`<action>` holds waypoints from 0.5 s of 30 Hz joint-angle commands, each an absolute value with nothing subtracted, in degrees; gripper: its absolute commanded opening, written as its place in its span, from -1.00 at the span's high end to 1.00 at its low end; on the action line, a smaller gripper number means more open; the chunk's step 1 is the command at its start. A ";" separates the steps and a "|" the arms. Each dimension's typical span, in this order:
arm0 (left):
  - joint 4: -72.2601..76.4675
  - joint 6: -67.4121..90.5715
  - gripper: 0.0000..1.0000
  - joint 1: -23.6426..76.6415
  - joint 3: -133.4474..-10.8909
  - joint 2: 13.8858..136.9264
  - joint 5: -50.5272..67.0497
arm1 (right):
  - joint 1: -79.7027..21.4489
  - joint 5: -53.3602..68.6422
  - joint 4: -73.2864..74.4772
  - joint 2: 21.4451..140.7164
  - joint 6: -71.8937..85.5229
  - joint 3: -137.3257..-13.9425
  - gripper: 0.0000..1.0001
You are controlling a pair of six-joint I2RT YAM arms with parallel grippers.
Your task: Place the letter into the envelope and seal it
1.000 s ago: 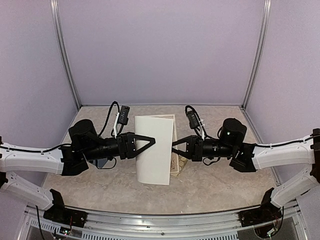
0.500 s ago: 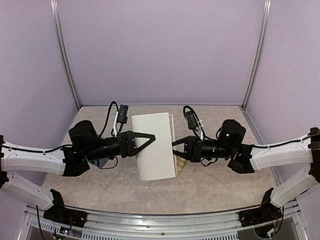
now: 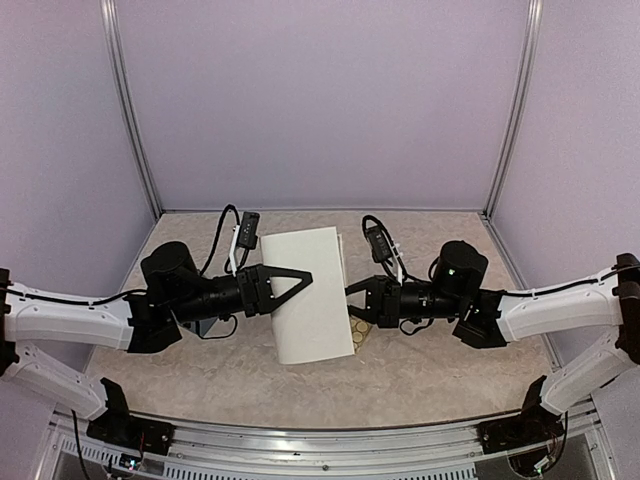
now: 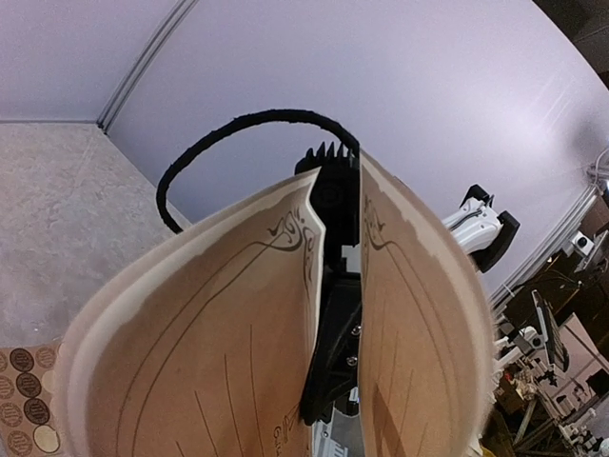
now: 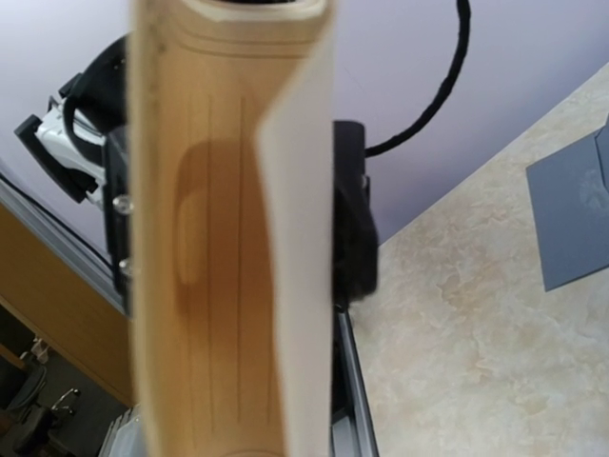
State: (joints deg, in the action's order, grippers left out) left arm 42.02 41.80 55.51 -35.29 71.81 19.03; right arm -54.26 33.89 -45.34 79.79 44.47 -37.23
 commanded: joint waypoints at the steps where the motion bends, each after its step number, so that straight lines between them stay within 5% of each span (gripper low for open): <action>1: 43.70 41.75 0.15 55.98 -35.82 72.68 19.33 | -55.10 34.80 -46.42 80.33 44.12 -38.76 1.00; 15: 43.67 41.97 0.22 55.95 -36.71 74.11 20.50 | -55.19 35.07 -46.05 80.85 44.03 -39.02 1.00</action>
